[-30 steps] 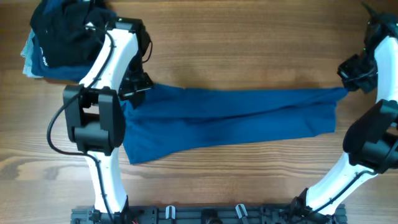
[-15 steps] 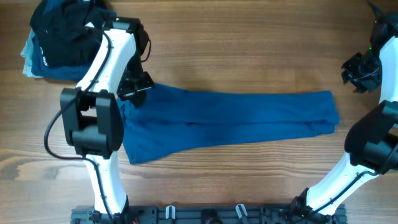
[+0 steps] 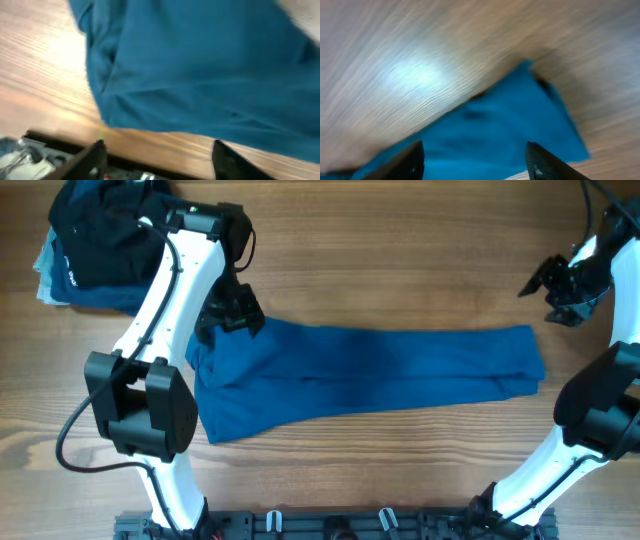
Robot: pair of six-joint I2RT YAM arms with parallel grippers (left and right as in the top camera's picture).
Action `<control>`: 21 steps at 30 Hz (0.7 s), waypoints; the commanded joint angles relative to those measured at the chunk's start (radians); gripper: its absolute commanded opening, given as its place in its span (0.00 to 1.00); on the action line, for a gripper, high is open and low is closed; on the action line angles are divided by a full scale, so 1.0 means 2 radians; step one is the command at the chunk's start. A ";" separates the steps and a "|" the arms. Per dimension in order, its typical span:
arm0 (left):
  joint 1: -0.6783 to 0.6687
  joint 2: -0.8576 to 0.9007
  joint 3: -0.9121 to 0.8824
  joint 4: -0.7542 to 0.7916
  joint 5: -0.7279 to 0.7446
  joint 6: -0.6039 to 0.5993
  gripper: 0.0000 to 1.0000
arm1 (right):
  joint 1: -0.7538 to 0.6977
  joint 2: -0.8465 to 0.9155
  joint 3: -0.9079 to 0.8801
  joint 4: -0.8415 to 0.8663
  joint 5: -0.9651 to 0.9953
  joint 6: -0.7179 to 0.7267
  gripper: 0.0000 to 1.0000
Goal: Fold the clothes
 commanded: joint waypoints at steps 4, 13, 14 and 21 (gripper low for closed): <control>-0.007 -0.004 -0.030 0.065 0.031 0.001 0.73 | 0.033 -0.014 0.011 -0.007 -0.050 -0.048 0.64; 0.003 -0.001 -0.058 0.181 -0.051 0.026 0.79 | 0.071 -0.014 0.011 0.000 -0.046 -0.058 0.65; 0.007 -0.001 -0.058 0.186 -0.064 0.025 0.79 | 0.071 -0.014 0.011 -0.001 -0.046 -0.059 0.65; 0.050 0.013 -0.058 0.219 -0.023 0.092 0.71 | 0.071 -0.014 0.011 0.000 -0.046 -0.060 0.65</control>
